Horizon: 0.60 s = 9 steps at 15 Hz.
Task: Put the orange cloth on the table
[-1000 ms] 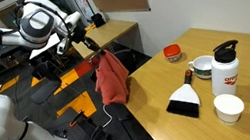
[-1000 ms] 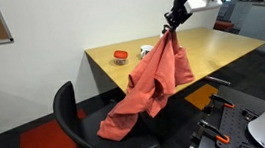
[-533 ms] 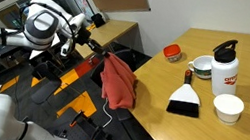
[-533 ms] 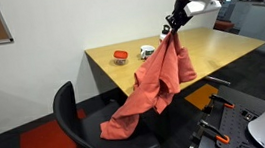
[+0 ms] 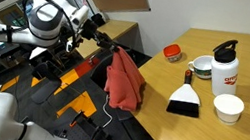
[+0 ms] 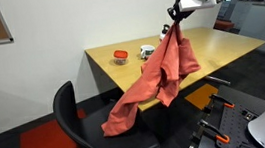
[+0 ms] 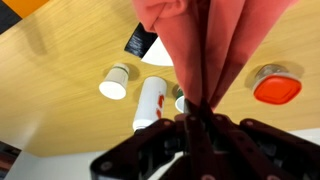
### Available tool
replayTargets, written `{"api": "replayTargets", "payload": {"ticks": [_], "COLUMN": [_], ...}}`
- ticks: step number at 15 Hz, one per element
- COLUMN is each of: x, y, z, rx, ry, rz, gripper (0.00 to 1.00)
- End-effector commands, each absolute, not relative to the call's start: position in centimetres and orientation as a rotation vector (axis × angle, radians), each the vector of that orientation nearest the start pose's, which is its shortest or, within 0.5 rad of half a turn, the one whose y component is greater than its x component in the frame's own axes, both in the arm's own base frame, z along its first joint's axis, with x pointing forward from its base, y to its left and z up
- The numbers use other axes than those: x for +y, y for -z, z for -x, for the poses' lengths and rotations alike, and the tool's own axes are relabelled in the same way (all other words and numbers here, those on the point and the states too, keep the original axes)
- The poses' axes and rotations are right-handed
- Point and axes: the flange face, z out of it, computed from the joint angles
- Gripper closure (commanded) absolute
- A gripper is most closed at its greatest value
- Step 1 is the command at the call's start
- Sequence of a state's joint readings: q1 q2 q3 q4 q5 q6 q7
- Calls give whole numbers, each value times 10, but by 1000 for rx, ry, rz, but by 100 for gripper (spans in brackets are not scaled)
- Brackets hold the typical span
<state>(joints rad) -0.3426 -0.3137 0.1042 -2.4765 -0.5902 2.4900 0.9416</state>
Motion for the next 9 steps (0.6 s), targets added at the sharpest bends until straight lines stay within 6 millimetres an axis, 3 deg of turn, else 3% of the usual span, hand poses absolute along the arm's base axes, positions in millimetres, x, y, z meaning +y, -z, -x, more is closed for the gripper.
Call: {"api": "replayTargets", "payload": {"ticks": [1, 3, 9], "x": [-154, -168, -174], "y": [-479, -498, -557], "z": [-486, -500, -527], "rx": [1539, 1676, 2067], "ry": [936, 1035, 1275], "rz": [3011, 2916, 2572], "gripper": [98, 98, 98]}}
